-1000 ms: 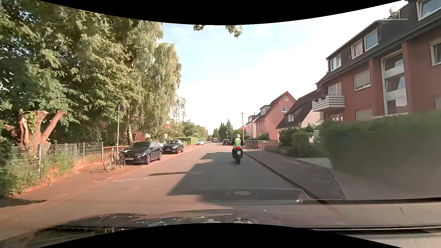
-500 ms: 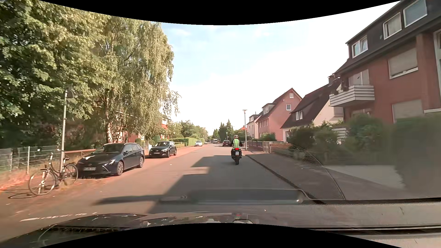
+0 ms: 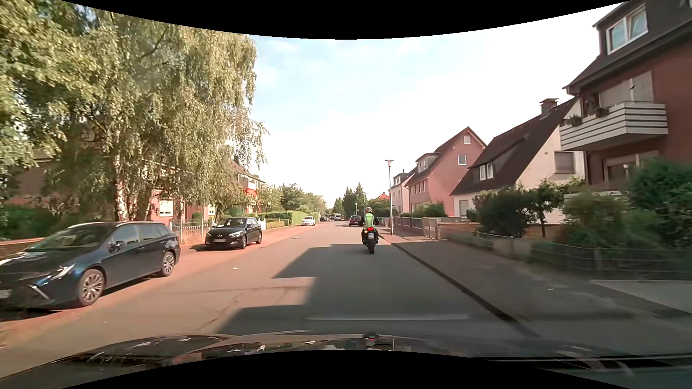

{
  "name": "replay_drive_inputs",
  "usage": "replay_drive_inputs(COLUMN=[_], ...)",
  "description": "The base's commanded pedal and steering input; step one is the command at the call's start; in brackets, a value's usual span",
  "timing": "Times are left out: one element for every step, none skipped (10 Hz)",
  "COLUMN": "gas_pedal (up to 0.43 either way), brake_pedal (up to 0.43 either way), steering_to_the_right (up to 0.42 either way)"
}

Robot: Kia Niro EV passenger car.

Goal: Follow the waypoints while adhering to traffic rules and regulations

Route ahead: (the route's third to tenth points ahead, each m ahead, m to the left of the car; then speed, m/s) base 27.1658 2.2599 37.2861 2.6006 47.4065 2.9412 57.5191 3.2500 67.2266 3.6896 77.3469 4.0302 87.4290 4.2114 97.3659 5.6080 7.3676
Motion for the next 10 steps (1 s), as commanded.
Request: replay_drive_inputs(gas_pedal=[0.13,0.087,0.047,0.0,0.0,0.0,0.0,0.0,0.008,0.059], brake_pedal=[0.0,0.0,0.0,0.0,0.0,0.0,0.0,0.0,0.0,0.0], steering_to_the_right=[-0.006,-0.006,-0.006,-0.006,-0.008,-0.009,-0.009,-0.008,-0.008,-0.008])
